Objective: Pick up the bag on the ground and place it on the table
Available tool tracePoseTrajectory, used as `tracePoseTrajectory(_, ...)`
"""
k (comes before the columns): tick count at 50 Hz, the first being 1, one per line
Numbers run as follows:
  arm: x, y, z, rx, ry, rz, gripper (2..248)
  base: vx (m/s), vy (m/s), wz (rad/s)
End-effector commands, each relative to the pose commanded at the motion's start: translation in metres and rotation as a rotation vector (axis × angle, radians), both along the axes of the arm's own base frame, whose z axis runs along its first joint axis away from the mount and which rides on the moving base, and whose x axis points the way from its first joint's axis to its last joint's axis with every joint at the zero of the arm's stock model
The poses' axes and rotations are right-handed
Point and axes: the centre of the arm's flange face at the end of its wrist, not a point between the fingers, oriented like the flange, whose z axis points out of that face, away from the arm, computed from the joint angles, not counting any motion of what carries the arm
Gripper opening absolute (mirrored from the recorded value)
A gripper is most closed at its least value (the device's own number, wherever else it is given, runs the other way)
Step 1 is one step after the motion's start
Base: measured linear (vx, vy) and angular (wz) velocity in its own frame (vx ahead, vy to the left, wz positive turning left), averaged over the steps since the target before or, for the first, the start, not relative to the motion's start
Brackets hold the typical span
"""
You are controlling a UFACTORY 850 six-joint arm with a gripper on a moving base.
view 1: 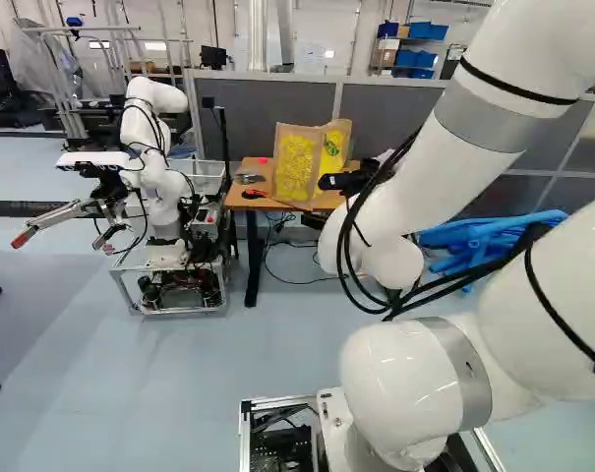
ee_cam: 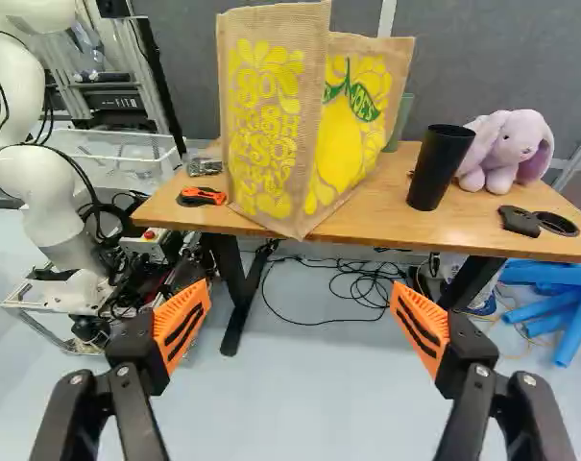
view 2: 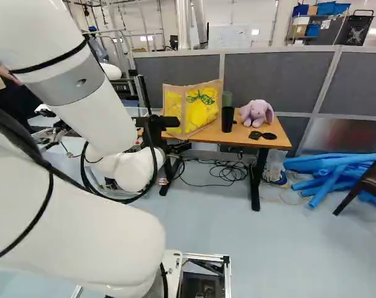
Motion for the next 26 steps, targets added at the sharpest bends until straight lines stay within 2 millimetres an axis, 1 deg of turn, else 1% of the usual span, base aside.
tracePoseTrajectory(26, 0.0000, 0.0000, 0.0000, 0.000, 0.000, 0.000, 247, 0.000, 0.000, 0.000)
